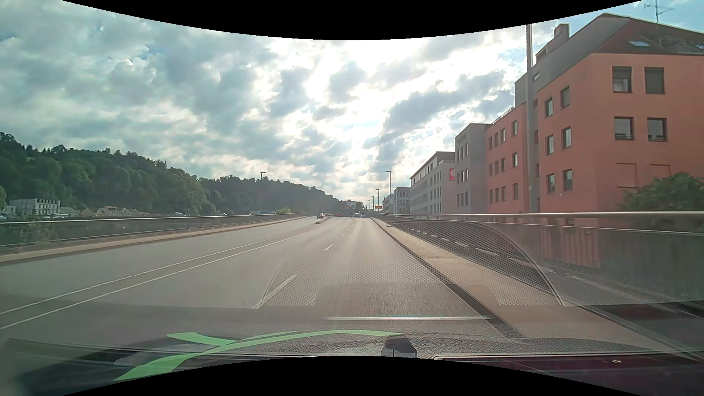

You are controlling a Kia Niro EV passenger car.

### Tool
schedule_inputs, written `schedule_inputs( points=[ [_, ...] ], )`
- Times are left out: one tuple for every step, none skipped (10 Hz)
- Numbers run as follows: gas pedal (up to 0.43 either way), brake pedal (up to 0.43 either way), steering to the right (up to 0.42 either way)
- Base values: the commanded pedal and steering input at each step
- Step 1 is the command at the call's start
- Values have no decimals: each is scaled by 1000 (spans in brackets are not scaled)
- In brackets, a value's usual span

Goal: Follow the waypoints while adhering to traffic rules and regulations

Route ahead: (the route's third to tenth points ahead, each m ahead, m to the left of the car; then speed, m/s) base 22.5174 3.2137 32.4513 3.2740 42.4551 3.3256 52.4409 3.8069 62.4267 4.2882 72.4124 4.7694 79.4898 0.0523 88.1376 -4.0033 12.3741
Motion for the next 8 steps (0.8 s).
schedule_inputs(
  points=[
    [157,0,-3],
    [157,0,-3],
    [157,0,-2],
    [157,0,-3],
    [169,0,-3],
    [169,0,-3],
    [177,0,-3],
    [197,0,-3]
  ],
)
